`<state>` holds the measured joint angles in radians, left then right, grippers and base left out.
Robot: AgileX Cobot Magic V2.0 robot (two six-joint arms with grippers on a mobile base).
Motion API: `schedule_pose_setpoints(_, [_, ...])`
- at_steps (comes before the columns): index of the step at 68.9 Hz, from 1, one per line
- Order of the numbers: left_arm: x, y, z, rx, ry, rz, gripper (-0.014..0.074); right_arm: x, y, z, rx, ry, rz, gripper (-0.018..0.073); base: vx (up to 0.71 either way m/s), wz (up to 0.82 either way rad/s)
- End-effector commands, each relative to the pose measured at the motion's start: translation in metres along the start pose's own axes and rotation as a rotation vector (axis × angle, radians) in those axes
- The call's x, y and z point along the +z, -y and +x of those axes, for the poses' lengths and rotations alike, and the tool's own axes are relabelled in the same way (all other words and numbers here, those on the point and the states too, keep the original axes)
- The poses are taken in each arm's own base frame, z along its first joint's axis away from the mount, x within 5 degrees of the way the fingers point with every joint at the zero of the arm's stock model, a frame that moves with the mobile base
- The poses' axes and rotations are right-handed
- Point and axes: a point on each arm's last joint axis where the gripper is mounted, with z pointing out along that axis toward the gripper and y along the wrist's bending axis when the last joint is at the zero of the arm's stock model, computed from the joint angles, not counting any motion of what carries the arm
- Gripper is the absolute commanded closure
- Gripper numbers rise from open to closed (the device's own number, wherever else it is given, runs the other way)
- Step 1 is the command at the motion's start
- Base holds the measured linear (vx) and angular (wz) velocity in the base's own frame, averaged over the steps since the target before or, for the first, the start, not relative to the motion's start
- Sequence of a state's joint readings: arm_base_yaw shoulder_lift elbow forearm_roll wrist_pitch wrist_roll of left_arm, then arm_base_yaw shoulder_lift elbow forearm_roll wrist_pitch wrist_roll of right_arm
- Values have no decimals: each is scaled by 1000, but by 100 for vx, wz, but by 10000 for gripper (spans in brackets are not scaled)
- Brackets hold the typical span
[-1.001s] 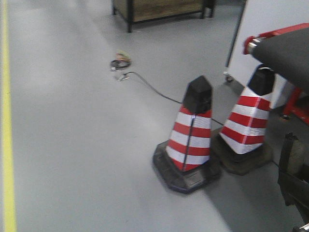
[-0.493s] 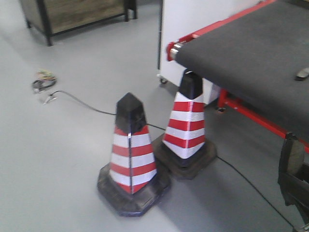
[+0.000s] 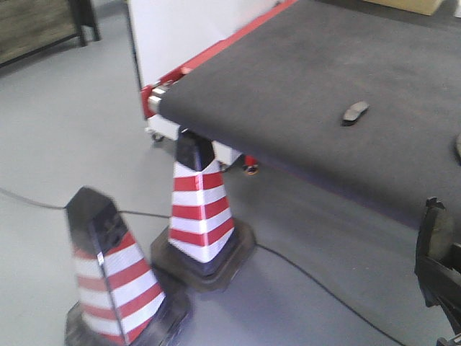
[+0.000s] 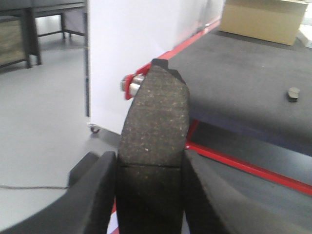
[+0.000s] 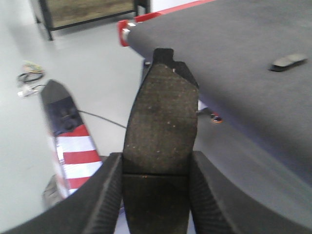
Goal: Move and align brake pads A on conveyor
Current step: 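Drive past the striped cones toward the black conveyor, then stop at the conveyor facing the two brake pads lying there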
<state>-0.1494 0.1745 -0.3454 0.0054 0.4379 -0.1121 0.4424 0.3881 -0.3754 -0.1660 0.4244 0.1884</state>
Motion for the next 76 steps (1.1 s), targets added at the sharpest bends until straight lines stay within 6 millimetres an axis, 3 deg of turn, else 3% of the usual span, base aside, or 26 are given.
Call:
schedule_pose_setpoints(1, [-3,2,-18,-6,121,16,496,-4,-1,-18,-10,118,-12,504,29,-37])
schedule_pose_setpoints(45, [-3,2,-18,-6,120,16,496,-2,-1,-17,-12,104,-9,504,32,-23])
schedule_pose_setpoints(76, [-3,2,-18,-6,120,16,496,-2,-1,-16,-12,92,-8,504,25,-55])
